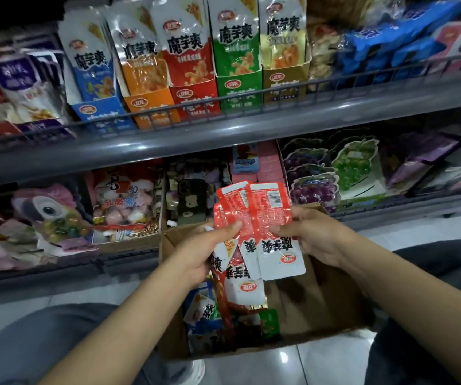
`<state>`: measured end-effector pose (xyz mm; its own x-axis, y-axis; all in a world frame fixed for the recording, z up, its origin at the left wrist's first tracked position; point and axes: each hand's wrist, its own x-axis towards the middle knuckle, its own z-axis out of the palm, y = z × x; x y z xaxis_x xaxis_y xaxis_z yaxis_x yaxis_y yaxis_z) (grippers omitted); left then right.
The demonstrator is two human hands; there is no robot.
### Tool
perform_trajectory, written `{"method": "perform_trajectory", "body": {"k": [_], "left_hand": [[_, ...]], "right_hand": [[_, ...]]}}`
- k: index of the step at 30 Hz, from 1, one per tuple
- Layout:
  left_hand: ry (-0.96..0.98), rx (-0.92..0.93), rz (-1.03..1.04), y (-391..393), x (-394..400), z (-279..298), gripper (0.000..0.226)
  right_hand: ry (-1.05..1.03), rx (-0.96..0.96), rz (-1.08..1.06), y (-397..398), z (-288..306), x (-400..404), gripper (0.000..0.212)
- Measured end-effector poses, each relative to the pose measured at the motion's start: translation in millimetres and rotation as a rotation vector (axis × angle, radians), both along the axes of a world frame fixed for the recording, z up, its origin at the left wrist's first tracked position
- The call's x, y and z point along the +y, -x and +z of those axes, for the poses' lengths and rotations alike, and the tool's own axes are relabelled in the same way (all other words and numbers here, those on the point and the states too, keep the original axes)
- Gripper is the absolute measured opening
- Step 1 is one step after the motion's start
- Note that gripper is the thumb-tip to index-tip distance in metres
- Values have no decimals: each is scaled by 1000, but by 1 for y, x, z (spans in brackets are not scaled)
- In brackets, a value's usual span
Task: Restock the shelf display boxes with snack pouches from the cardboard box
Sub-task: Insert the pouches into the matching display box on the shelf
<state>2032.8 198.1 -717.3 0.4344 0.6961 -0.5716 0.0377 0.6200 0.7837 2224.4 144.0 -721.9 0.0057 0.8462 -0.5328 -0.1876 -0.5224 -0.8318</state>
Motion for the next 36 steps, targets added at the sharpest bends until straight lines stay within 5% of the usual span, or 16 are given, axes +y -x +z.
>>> {"method": "perform_trajectory", "body": {"k": [4, 10, 17, 26, 33, 36], "left_hand": [[1, 0, -34, 1, -1, 0, 11], [6, 48, 5, 7, 2, -1, 16], [27, 56, 59, 9, -1, 1, 19], [-1, 74, 7, 1, -8, 0, 36], [19, 200, 260, 1, 1, -10, 50], [-15, 217, 283, -6, -1, -14, 54]], "right_hand": [[1, -8, 78, 2, -1, 5, 27], [-21, -3, -122, -6, -1, 3, 22], [10, 208, -67, 11, 1, -10, 28], [-25, 63, -34, 27, -3, -11, 29], [-105, -250, 82, 40, 2, -21, 33], [-164, -210, 122, 56, 4, -26, 25]]}}
